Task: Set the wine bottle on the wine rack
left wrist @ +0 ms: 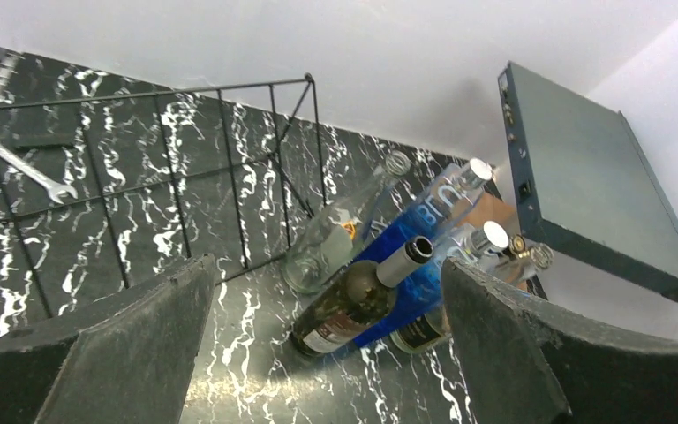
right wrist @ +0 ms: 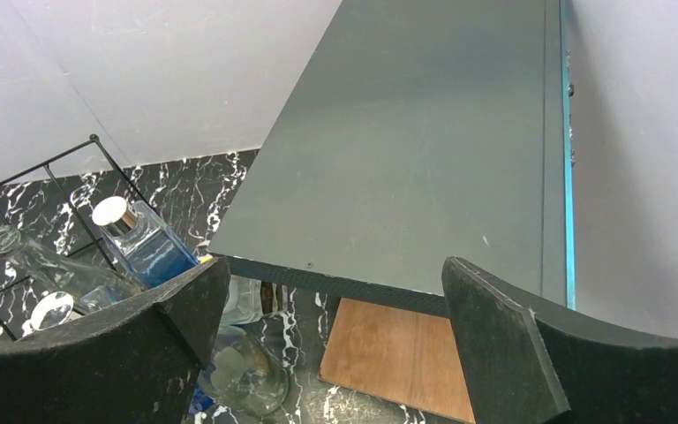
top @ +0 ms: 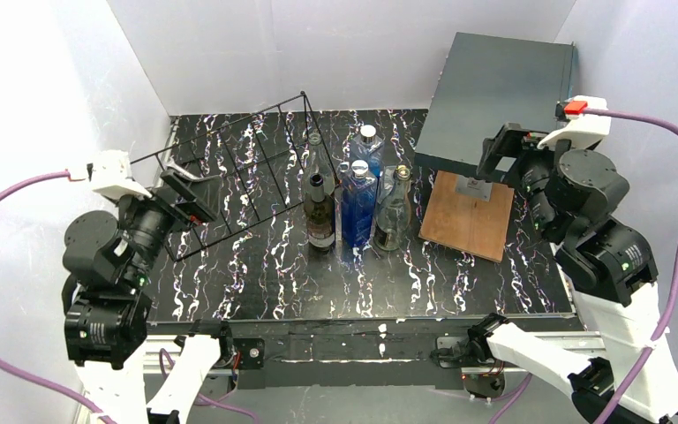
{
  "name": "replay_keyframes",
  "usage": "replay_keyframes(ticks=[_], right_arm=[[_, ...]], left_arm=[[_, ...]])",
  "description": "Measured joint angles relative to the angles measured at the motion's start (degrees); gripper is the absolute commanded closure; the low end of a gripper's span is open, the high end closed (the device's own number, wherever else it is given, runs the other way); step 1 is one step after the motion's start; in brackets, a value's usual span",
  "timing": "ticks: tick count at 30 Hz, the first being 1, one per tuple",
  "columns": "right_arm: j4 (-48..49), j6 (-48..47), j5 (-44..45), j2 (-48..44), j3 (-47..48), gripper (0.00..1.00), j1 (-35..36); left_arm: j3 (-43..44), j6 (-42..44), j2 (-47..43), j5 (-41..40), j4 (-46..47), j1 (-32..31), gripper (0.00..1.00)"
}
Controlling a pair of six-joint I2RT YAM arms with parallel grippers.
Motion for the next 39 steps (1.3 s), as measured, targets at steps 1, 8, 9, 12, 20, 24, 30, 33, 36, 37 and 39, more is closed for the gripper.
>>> replay_keyframes(ticks=[1,8,9,12,20,24,30,33,36,37,39], right_arm=[[0.0,0.2,0.0,0.0,-0.1,0.00,0.0],[-0.2,0.8,-0.1,0.0,-1.9,0.00,0.0],[-0.2,0.9,-0.2,-0.2,-2.3,0.00,0.0],[-0.1,0.9,-0.9,-0.5,-3.5,0.00,0.0],[-1.1,2.6,-5.2,-0.3,-5.4,0.00,0.0],[-2.8,3.4,-7.6,0.5,-6.9,0.00,0.0],[-5.1,4.5,-10.1,0.9,-8.8,0.00,0.0],[-6.1,5.2,-12.7,0.3,-9.4,0.00,0.0],[-8.0,5.5,-15.6,0.3,-9.4,0.00,0.0],[-8.7,5.6,-16.3,0.6,-9.4,0.00,0.0],[-10.5,5.7,-17.4,1.0,-9.4,0.00,0.0]], left_arm=[[-0.1,-0.2,0.5,1.1,0.1,0.0,0.02],[-2.5,-1.4,1.6,4.9,0.3,0.0,0.02],[-2.9,-1.7,1.5,4.9,0.3,0.0,0.02],[-3.7,-2.6,1.5,4.7,0.2,0.0,0.02],[-7.6,-4.9,1.6,5.4,-0.3,0.0,0.02],[-9.9,-4.9,1.8,11.1,0.2,0.0,0.02],[-15.9,-6.3,3.8,26.3,6.4,0.0,0.02],[-19.1,-7.0,5.4,29.2,9.9,-1.3,0.02],[-22.1,-6.3,6.2,28.0,12.7,-6.1,0.02],[-22.3,-5.2,6.5,26.6,13.1,-9.3,0.02],[-22.3,-2.3,7.5,23.6,14.7,-15.6,0.02]])
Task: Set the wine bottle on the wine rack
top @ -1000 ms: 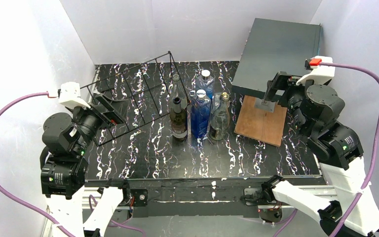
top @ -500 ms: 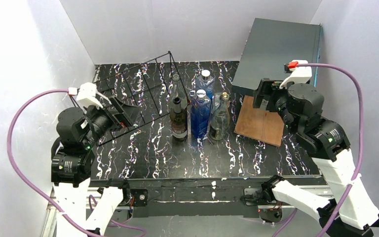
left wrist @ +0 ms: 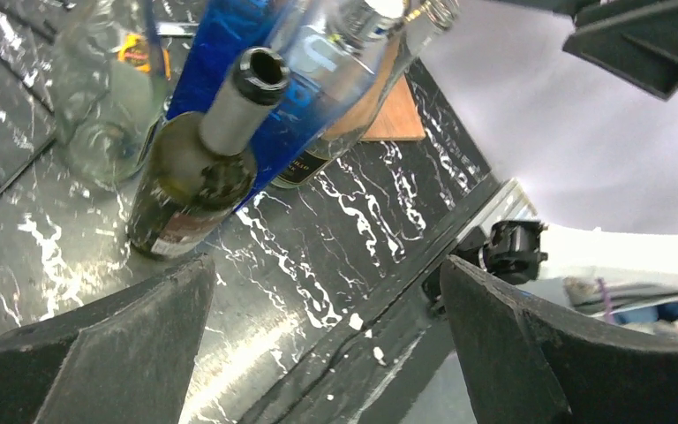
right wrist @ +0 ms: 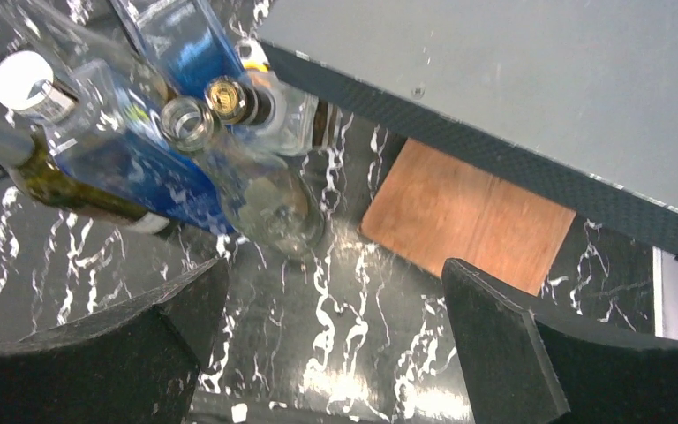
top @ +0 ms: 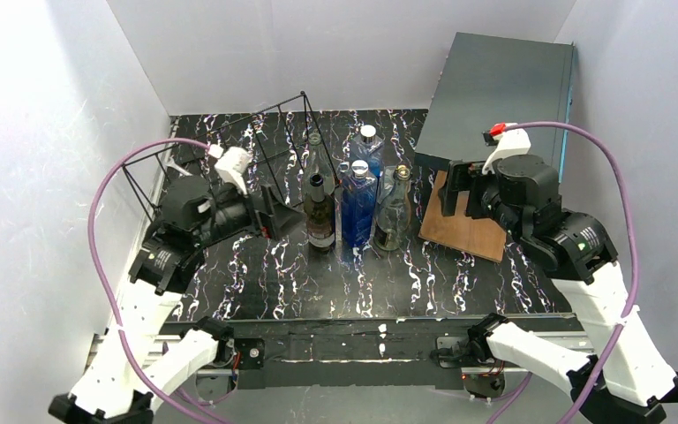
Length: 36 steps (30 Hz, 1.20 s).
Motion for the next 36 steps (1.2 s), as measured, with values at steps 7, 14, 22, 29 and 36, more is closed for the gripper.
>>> replay_keyframes(ticks=[7,14,22,29,36], right_arm=[[-6.9,0.1,-0.6,1.2,-1.1,0.00,0.0],[-9.8,2.5,0.8,0.6,-4.1,0.00,0.0],[-8.9,2.3,0.0,-2.9,-10.4,0.00,0.0],[-5.4,-1.5,-1.9,-6.8,-13.3,0.00,0.0],[-2.7,-5.6,-2.5,-7.0,-16.6,0.00,0.0]], left_arm=[[1.6,11.5,7.2,-14.7,1.9,-14.0,0.02],[2.1,17.0,13.6,-25.2,4.4,-16.9,0.05],[2.1,17.3,17.3,-31.4,9.6,-18.9,0.16],[2.3,17.5,21.3,-35.1,12.8,-21.9,0.33],[2.3,18.4,25.2,-41.6,15.3,-25.9,0.44]])
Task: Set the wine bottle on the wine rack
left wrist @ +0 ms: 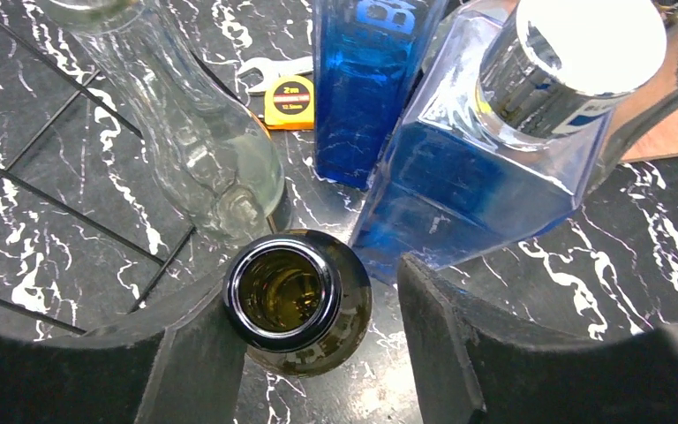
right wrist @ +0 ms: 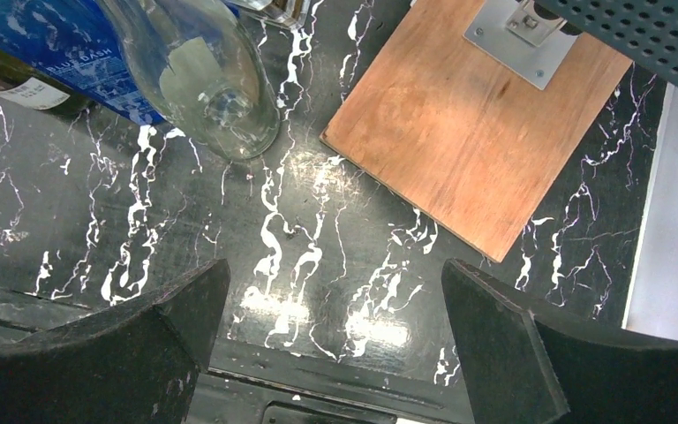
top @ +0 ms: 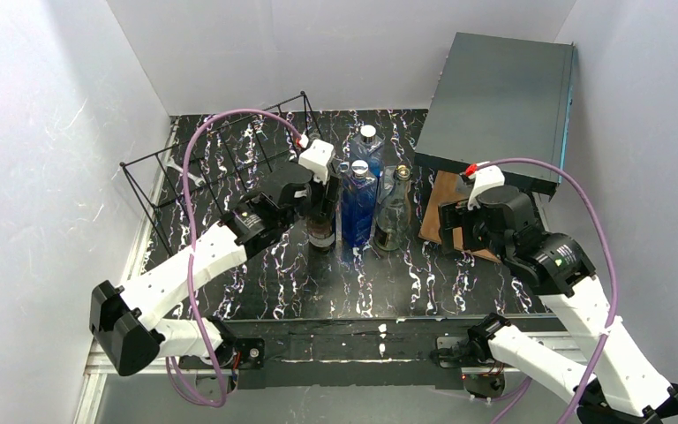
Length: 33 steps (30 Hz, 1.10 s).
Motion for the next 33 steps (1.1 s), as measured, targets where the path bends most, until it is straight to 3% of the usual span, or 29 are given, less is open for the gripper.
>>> replay_keyframes(ticks=[11,22,33], right_arm=[[1.8,-2.5,0.0,-5.9,-1.3,0.00,0.3],[2.7,-2.9,0.1,-5.5,-2.2,0.00,0.5],[3.1,-3.1,0.2,-5.8,-2.2,0.00,0.5]], left_arm=[[0.0,-0.5,-1.4,-9.2,0.7,-2.3,0.49],[0.0,-1.5,-2.8,-10.3,1.2,-2.3,0.53],[0.9,-2.0,-0.4,-11.4,0.7,-2.3,0.70]])
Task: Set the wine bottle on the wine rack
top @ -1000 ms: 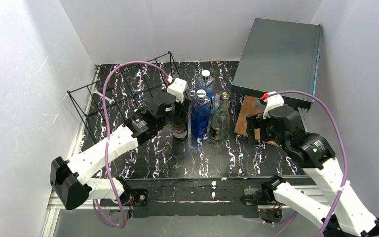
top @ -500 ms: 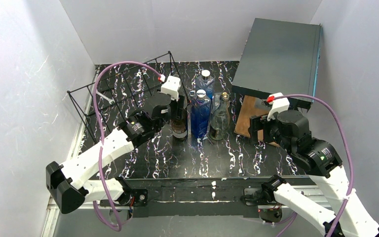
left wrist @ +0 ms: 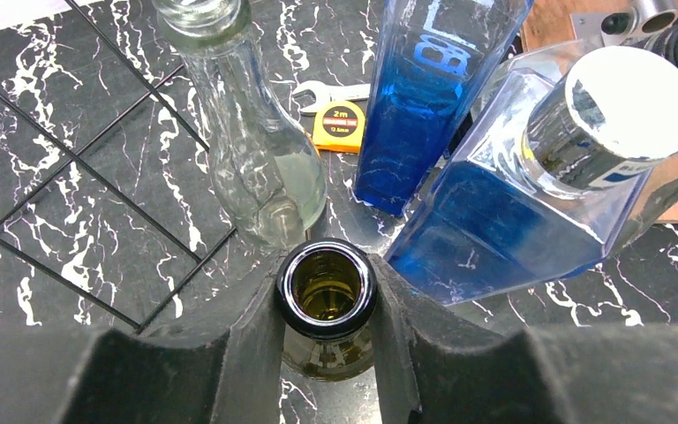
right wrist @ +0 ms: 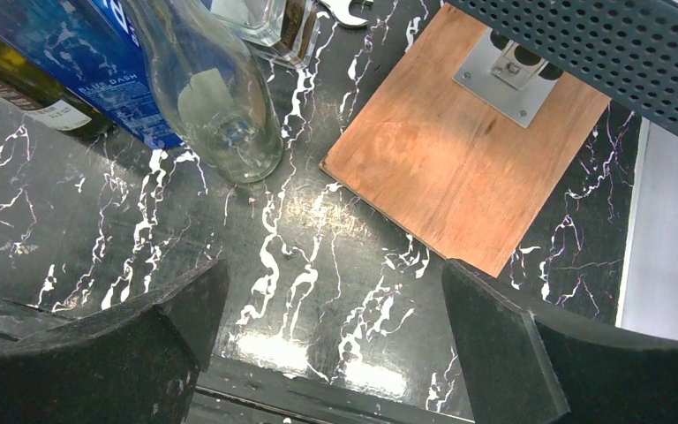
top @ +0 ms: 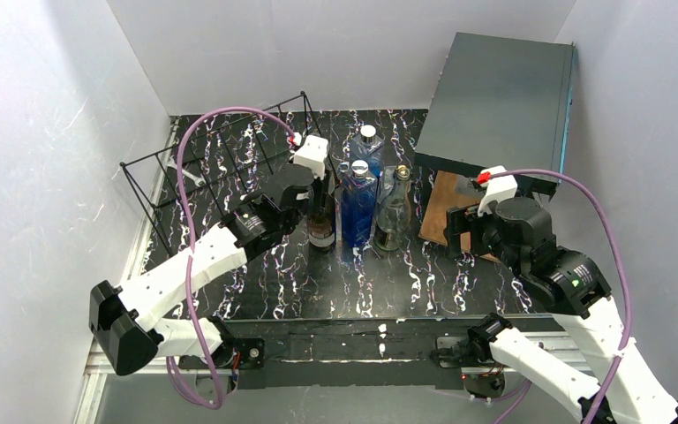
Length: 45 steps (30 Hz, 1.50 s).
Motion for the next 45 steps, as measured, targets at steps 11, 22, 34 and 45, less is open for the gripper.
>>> replay_keyframes(ticks=[11,22,34,45], right_arm=[[0.0,-0.2,0.1,0.5,0.0,0.00,0.0],[0.0,-0.2,0.0,2.8,0.1,0.00,0.0],[-0.7,-0.2,-0.5,5.2,2.2,0.00,0.0],[-2.5,1.9,-3.1,10.2,6.0,0.00,0.0]], left_arm=[[2.1,0.0,1.3,-2.0,-2.8,-0.1,1.00],[5.5,0.1,-1.1,-4.9,-12.2,0.6,1.00],[12.0,0.7,-8.2,-4.4,-25.3,20.4,1.00],[13.7,2.6,-7.2,-0.8,-32.1,38.3,1.00]])
